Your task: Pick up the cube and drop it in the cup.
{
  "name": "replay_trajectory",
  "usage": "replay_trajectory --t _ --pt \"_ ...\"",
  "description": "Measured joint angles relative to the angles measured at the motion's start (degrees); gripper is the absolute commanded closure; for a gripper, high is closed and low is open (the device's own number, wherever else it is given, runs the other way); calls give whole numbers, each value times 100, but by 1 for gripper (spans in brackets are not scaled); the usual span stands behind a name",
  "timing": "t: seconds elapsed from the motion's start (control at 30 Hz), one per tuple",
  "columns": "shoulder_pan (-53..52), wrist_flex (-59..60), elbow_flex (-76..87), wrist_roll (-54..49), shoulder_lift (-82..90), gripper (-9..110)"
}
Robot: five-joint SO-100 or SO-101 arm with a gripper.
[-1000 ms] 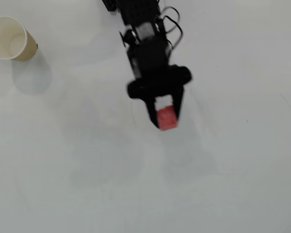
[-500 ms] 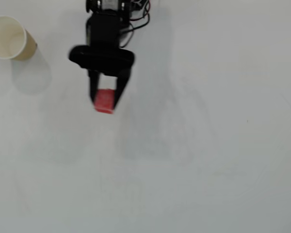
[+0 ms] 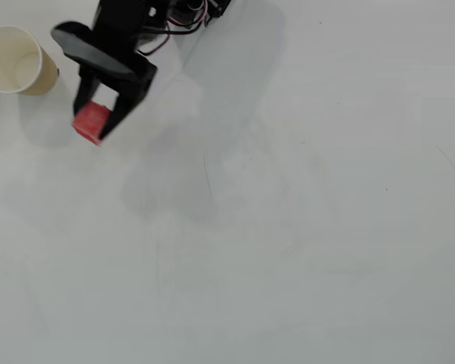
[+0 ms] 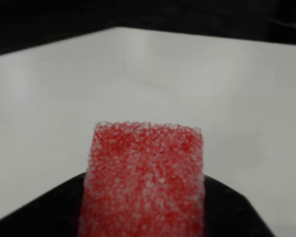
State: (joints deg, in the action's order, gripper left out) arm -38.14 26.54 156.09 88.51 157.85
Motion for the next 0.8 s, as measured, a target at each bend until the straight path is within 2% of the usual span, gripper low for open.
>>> replay_trajectory --t 0.8 --pt "-2092 334 26 0 853 101"
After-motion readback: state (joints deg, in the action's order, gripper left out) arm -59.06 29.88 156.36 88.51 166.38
